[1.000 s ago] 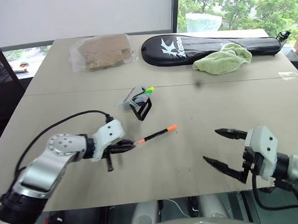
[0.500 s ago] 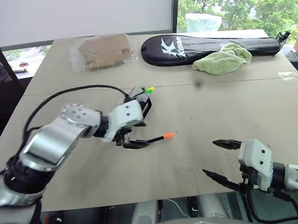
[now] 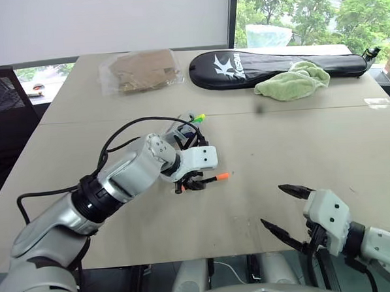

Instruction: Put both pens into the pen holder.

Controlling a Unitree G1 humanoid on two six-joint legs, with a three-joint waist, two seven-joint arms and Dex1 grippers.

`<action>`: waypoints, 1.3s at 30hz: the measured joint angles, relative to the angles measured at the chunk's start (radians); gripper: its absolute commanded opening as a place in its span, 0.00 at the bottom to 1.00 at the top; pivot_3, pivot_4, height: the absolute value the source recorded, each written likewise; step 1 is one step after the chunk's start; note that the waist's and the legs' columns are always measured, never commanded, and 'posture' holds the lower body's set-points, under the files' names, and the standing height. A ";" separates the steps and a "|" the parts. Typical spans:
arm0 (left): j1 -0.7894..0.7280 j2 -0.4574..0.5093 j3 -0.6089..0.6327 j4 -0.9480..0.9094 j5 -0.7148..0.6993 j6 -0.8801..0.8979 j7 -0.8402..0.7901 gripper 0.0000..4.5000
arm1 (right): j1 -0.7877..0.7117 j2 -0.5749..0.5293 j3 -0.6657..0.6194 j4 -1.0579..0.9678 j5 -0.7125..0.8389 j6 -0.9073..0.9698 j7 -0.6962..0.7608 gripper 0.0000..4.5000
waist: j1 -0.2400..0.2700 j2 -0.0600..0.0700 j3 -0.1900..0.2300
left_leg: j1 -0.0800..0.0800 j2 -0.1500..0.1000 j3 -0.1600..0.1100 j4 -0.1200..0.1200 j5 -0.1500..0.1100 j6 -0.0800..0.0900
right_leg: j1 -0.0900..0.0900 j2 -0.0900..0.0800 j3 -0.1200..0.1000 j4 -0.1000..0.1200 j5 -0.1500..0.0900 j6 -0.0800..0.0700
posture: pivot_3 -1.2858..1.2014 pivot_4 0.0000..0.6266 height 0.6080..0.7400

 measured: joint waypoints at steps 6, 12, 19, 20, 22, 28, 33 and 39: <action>0.055 -0.081 0.135 0.052 -0.073 0.023 -0.027 0.04 | -0.001 0.000 0.009 0.000 -0.003 -0.010 -0.030 1.00 | -0.001 0.005 -0.003 | -0.002 0.000 0.000 0.000 0.000 0.001 | -0.001 0.000 0.000 0.000 0.000 0.000 | 0.52 0.24 1.00; 0.051 -0.358 0.541 0.017 -0.423 0.145 0.016 0.04 | -0.035 0.007 0.006 -0.001 0.014 0.000 -0.027 1.00 | -0.007 0.000 0.001 | -0.016 0.000 -0.003 0.008 -0.002 0.003 | -0.008 0.000 -0.003 0.000 0.000 0.001 | 0.52 0.24 1.00; 0.014 -0.476 0.789 -0.053 -0.519 0.055 0.226 0.04 | -0.152 0.114 -0.046 0.044 0.097 -0.012 -0.024 1.00 | -0.011 0.000 0.001 | -0.012 0.000 -0.003 0.006 -0.002 0.003 | -0.007 0.002 -0.001 0.000 0.000 0.001 | 0.52 0.24 1.00; 0.047 -0.460 0.773 -0.069 -0.479 -0.028 0.235 0.04 | -0.179 0.134 -0.061 0.059 0.125 -0.012 -0.029 1.00 | -0.011 0.001 0.001 | -0.011 0.000 -0.002 0.006 -0.002 0.003 | -0.006 0.002 0.000 0.000 0.000 0.001 | 0.52 0.24 1.00; 0.140 -0.426 0.741 -0.074 -0.353 -0.259 0.270 0.04 | -0.217 0.152 -0.089 0.077 0.167 -0.009 -0.030 1.00 | -0.009 0.001 0.001 | -0.009 0.000 -0.001 0.005 -0.002 0.003 | -0.005 0.001 0.001 0.001 0.002 -0.002 | 0.52 0.24 1.00; 0.245 -0.377 0.736 0.012 -0.129 -0.790 0.321 0.04 | -0.274 0.124 -0.089 0.102 0.200 0.006 -0.005 1.00 | -0.003 0.000 0.002 | -0.010 -0.001 0.000 0.005 -0.002 0.003 | -0.005 -0.001 0.000 -0.001 0.002 -0.003 | 0.52 0.24 1.00; 0.328 -0.368 0.693 0.096 0.034 -1.114 0.399 0.04 | -0.344 0.097 -0.094 0.129 0.228 0.021 0.013 1.00 | -0.004 0.000 0.002 | -0.011 -0.001 0.000 0.005 -0.003 0.004 | -0.005 -0.002 0.000 -0.001 0.003 -0.003 | 0.52 0.24 1.00; 0.386 -0.366 0.674 0.144 0.142 -1.241 0.502 0.04 | -0.397 0.097 -0.142 0.141 0.276 0.036 0.003 1.00 | -0.007 0.000 0.002 | -0.011 -0.001 0.000 0.005 -0.003 0.004 | -0.005 -0.002 -0.001 -0.001 0.003 -0.003 | 0.52 0.24 1.00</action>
